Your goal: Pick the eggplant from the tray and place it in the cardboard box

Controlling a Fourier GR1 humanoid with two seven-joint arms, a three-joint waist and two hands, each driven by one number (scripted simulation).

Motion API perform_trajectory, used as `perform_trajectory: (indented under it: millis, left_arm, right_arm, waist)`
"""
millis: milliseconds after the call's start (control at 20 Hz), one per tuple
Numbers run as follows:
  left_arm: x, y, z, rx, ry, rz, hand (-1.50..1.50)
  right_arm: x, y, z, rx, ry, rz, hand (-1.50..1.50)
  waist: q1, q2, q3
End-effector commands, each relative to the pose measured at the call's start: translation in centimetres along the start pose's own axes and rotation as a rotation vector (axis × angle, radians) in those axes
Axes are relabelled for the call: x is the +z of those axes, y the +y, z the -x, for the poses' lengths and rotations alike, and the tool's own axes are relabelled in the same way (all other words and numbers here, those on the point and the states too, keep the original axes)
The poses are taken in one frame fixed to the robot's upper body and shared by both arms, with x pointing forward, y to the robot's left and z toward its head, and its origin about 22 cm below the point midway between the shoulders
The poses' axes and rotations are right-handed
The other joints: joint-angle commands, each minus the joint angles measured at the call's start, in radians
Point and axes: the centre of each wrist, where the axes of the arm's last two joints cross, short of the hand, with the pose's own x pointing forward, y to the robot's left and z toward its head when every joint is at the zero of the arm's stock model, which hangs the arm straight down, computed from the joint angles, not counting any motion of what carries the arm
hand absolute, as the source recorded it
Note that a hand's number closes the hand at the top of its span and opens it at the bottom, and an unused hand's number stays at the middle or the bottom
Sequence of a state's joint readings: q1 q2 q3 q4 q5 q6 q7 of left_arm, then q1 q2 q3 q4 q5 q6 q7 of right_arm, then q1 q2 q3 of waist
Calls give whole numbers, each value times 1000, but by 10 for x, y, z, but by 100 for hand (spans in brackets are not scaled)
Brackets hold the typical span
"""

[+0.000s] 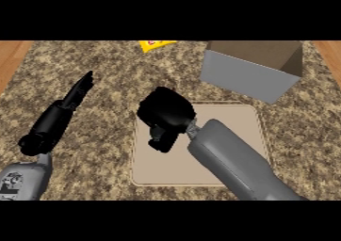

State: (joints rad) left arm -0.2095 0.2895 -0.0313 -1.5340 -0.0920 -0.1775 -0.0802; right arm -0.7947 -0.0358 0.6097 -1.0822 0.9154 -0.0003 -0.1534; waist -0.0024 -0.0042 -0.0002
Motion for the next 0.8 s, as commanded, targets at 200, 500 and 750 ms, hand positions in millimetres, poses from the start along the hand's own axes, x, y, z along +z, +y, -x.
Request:
perform_trajectory:
  millis: [200,500,750]
  left_arm:
    - [2,3,2,6,23,-36,0]
    - [6,7,4,10,-10,-8,0]
    - [-3,-8,2,6,6,0,0]
  right_arm:
    - [20,-77,7,-98,236,295,150]
    - [27,-123,46,-185,492,433,150]
    - [33,-120,79,-184,593,482,150]
  waist:
    - [-21,-4,0]
    - [2,4,0]
    - [7,7,0]
